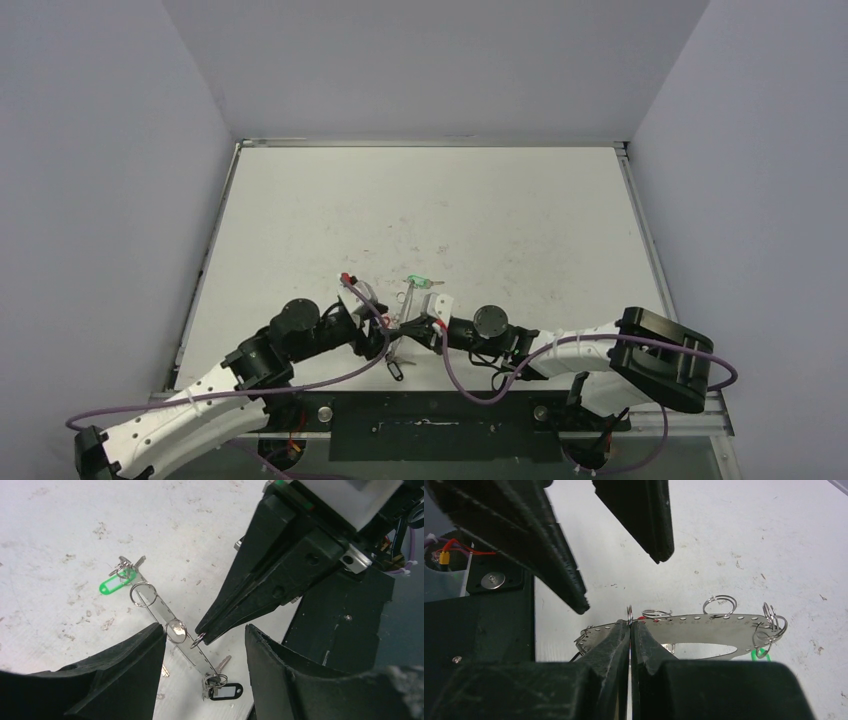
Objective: Put the keys on the keyring
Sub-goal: Adjust the keyring.
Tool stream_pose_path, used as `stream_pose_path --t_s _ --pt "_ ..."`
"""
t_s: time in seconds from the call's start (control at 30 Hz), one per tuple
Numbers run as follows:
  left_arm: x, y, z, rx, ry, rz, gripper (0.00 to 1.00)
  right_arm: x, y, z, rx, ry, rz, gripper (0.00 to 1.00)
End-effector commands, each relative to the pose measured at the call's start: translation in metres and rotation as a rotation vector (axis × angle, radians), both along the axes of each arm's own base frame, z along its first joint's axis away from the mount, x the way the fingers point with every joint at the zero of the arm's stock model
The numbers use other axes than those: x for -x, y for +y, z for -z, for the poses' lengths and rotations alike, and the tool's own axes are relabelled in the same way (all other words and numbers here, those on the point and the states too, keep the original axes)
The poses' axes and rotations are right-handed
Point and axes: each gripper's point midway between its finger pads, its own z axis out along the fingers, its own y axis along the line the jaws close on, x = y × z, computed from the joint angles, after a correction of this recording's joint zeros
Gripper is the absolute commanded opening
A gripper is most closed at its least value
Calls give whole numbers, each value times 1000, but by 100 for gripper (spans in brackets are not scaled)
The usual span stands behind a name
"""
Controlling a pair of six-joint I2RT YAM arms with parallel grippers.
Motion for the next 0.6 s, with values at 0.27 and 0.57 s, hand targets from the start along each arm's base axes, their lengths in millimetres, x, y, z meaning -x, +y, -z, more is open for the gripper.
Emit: stream_pose_path --t_s 0.27,0.57 --pt "-7 -5 -37 358 226 177 53 10 -2 -23 -69 -54 -59 0" --pt "-20 15 -29 551 139 69 52 10 -2 -20 -101 -39 -59 0"
